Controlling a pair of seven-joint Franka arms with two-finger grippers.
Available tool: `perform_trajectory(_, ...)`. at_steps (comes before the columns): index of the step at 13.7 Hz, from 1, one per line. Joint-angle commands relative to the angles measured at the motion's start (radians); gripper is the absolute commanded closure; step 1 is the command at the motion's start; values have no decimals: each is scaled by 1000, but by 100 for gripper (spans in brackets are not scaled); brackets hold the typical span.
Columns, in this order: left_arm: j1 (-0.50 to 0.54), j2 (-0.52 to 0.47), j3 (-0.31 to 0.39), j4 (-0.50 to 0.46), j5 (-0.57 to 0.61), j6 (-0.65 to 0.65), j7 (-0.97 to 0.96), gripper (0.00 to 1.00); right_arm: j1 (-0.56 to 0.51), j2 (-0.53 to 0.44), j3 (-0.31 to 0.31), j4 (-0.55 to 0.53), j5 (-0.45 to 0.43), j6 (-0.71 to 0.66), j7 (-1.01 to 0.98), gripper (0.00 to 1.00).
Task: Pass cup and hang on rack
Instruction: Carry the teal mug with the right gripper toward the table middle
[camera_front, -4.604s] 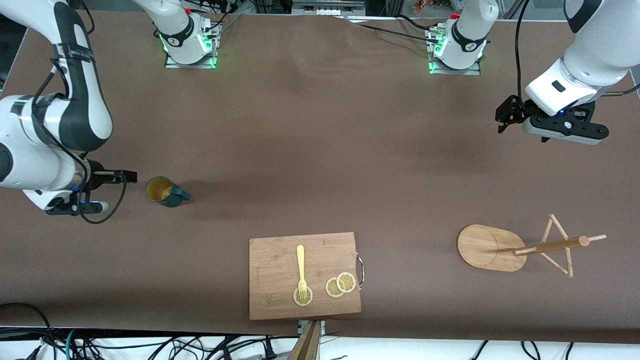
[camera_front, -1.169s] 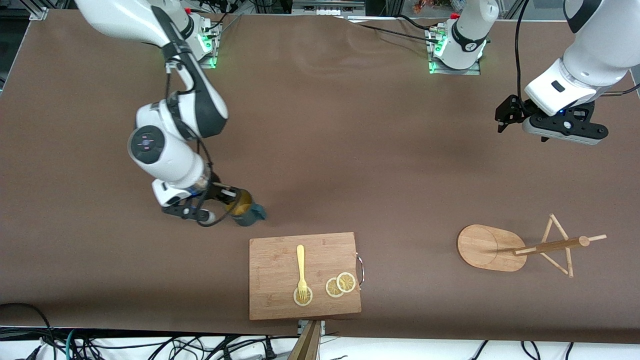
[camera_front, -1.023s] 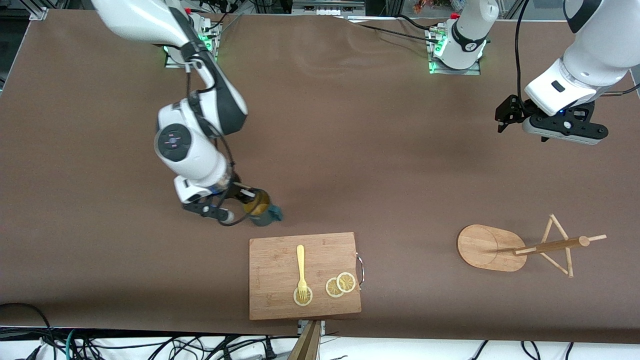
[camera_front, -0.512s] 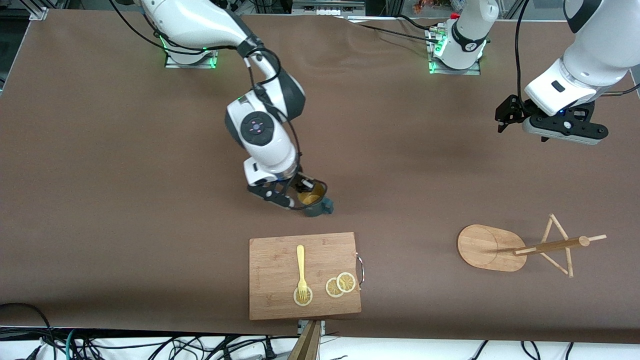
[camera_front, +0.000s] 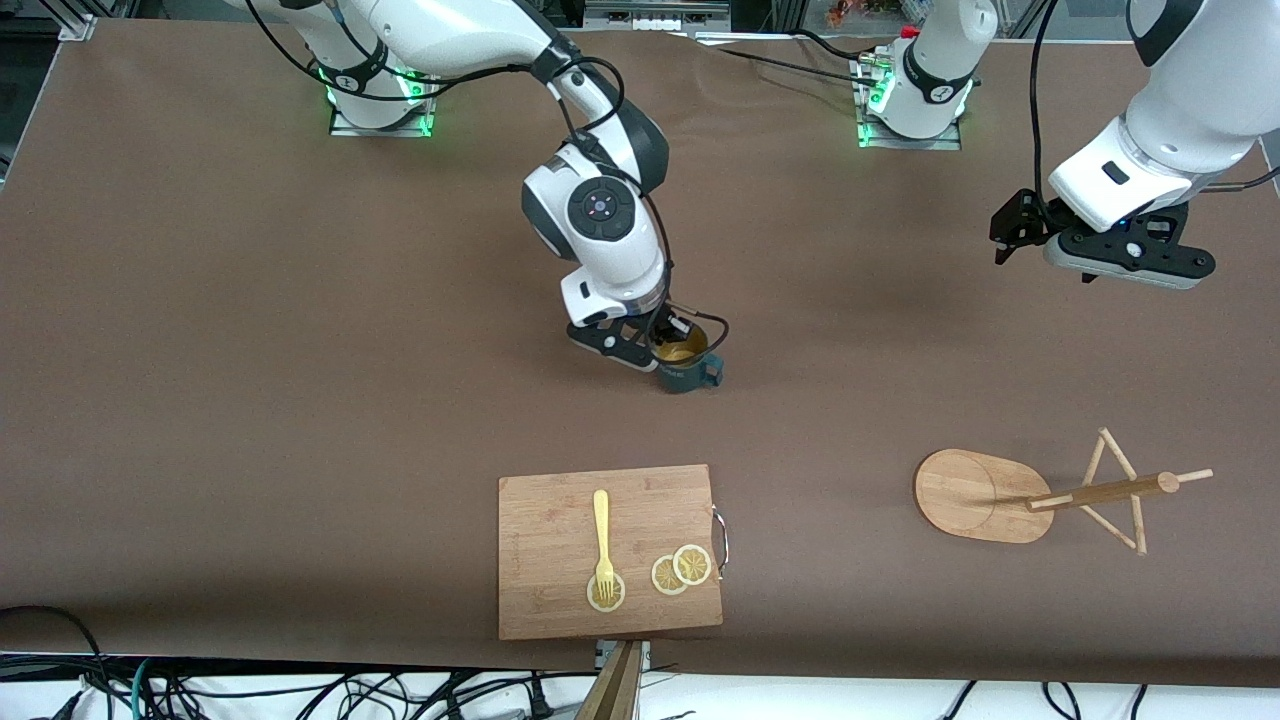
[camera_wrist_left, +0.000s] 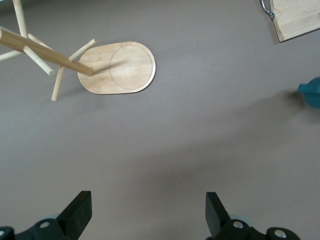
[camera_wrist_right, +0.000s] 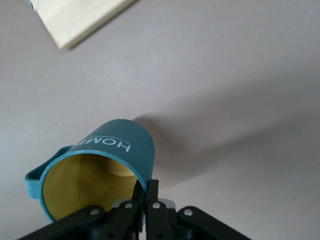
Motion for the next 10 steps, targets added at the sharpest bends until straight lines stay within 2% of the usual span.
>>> perform_trajectory(1,3,-10,-2,2,-6,-16,-10,0,5,43,39,52,29,2,26,100)
perform_trajectory(3,3,-10,-2,2,-6,-16,-10,0,4,60,74,58,50,2,24,100)
perform_trajectory(5,3,-10,-2,4,-6,-16,-10,0,6,66,78,58,84,-2,23,100)
perform_trajectory(10,3,-9,-4,4,-6,-16,-10,0,22,88,79,58,84,-19,12,100)
